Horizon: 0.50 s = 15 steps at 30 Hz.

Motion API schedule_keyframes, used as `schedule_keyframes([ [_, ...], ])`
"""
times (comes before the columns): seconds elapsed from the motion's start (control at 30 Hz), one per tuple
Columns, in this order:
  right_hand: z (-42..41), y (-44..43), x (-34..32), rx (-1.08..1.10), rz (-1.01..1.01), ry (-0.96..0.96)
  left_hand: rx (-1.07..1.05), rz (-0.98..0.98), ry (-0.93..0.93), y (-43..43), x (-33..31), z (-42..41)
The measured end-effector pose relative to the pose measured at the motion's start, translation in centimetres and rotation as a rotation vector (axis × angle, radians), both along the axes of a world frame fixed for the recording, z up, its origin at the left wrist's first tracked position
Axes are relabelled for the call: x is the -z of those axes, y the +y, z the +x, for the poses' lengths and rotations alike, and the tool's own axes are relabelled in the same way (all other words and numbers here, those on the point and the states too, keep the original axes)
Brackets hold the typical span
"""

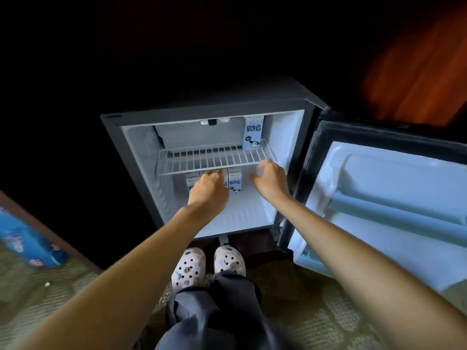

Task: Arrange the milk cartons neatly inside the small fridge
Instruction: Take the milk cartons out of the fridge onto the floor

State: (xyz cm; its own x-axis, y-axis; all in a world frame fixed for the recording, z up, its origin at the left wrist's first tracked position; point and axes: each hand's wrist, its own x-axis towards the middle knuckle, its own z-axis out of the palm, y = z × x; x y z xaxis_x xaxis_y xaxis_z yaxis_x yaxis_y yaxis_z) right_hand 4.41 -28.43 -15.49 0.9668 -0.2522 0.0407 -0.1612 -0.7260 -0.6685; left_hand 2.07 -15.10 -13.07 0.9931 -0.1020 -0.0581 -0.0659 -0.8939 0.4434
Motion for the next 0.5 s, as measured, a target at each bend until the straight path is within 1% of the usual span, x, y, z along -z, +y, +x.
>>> schedule_keyframes([
  [0.07, 2.9, -0.2, 1.2, 0.081, 0.033, -0.024, -0.001, 0.005, 0.017, 0.2, 1.3, 2.2],
  [0.17, 6.9, -0.3, 2.6, 0.184, 0.03, -0.111, -0.006, -0.014, 0.014, 0.2, 2.7, 5.3],
  [0.23, 9.0, -0.1, 3.1, 0.206, 0.016, -0.166, -0.008, -0.034, -0.005, 0.0, 3.4, 7.2],
  [0.37, 12.1, 0.8, 3.8, 0.242, -0.038, -0.185, -0.001, -0.048, -0.035, -0.2, 4.7, 9.4],
  [0.5, 14.2, 1.4, 4.3, 0.328, 0.007, -0.22, -0.01, -0.052, -0.035, -0.2, 5.7, 10.2],
])
